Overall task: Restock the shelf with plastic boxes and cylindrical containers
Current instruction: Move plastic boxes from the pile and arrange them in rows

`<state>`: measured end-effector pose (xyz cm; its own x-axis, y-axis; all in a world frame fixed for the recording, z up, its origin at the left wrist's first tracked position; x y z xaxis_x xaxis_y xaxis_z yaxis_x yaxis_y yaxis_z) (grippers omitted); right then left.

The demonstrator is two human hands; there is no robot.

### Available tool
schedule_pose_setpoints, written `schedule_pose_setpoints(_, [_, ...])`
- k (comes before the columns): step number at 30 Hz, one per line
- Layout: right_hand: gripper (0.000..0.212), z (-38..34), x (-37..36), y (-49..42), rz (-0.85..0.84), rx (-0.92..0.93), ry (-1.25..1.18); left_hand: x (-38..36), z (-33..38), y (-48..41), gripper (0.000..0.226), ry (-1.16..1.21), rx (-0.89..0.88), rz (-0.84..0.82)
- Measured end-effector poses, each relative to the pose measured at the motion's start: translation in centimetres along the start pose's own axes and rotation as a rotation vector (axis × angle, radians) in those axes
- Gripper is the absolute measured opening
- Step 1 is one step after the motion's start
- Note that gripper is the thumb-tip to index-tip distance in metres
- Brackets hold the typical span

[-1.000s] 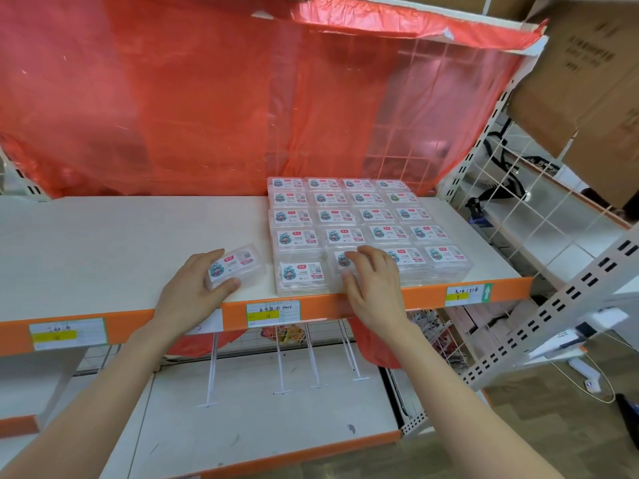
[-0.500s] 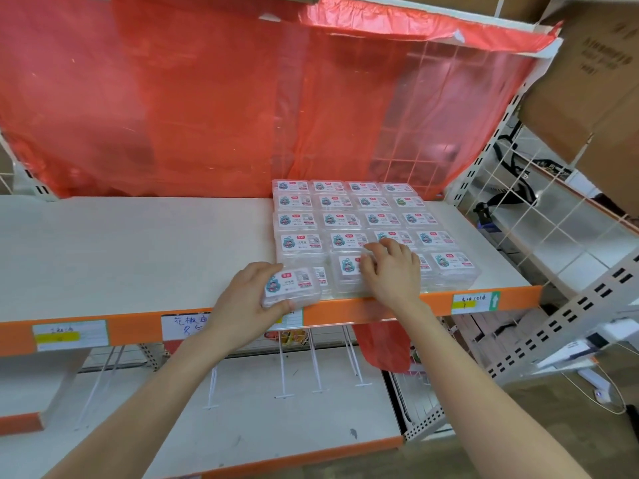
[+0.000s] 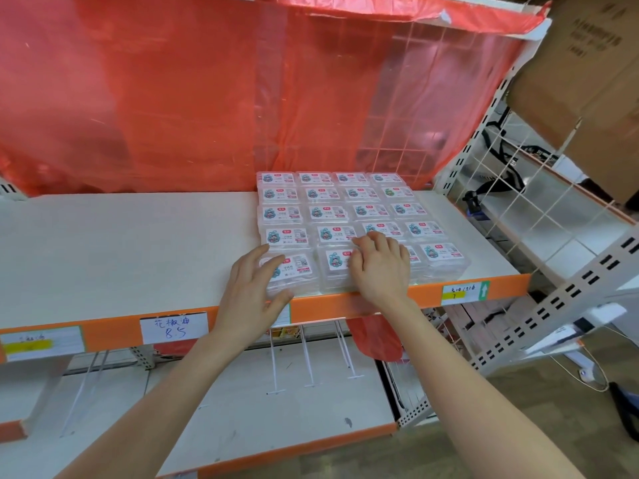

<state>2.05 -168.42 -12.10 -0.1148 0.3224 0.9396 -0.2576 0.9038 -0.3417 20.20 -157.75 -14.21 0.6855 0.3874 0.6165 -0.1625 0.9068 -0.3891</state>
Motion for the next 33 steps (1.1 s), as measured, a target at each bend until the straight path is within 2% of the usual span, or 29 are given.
schedule_pose_setpoints(3, [0.06, 0.0, -0.2, -0.1, -0.007, -0.007, -0.002, 0.2, 0.2, 1.1, 0.046, -0.055, -0.06, 0.054])
schedule_pose_setpoints(5, [0.07, 0.0, -0.2, -0.1, 0.009, -0.01, -0.004, 0.2, 0.4, 2.1, 0.045, -0.081, -0.077, 0.065])
schedule_pose_setpoints(7, [0.078, -0.1, -0.2, 0.0, 0.027, -0.015, -0.01, 0.0, 0.4, 3.0, 0.046, -0.094, -0.077, 0.035])
schedule_pose_setpoints(16, [0.073, -0.2, -0.2, 0.0, 0.055, -0.026, -0.04, 0.2, 0.5, 2.8, 0.059, -0.112, -0.058, -0.068])
schedule_pose_setpoints(24, [0.076, -0.2, -0.2, 0.0, 0.042, -0.024, -0.024, 0.1, 0.2, 2.7, 0.064, -0.113, -0.026, -0.101])
schedule_pose_setpoints(26, [0.077, -0.2, -0.1, -0.1, 0.04, -0.023, -0.016, 0.1, 0.2, 2.7, 0.063, -0.054, -0.021, -0.075])
schedule_pose_setpoints(30, [0.078, -0.2, -0.1, 0.0, 0.034, -0.021, -0.004, 0.5, 0.9, 1.2, 0.06, 0.197, 0.064, 0.065])
schedule_pose_setpoints(33, [0.07, -0.1, -0.1, -0.1, 0.023, -0.018, 0.002, 0.9, 0.4, -1.0, 0.059, 0.392, 0.367, 0.075])
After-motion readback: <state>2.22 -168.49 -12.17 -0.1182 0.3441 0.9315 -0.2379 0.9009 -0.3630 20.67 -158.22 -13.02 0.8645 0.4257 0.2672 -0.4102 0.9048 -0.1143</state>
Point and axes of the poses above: each hand's wrist, its own y-axis away from the middle knuckle, its own x-axis out of the back of the hand, z = x × y, the point moved 1 cm from there along -y, towards the middle knuckle, and after that the axes turned 12 degrees about y, right-handed, at the moved point
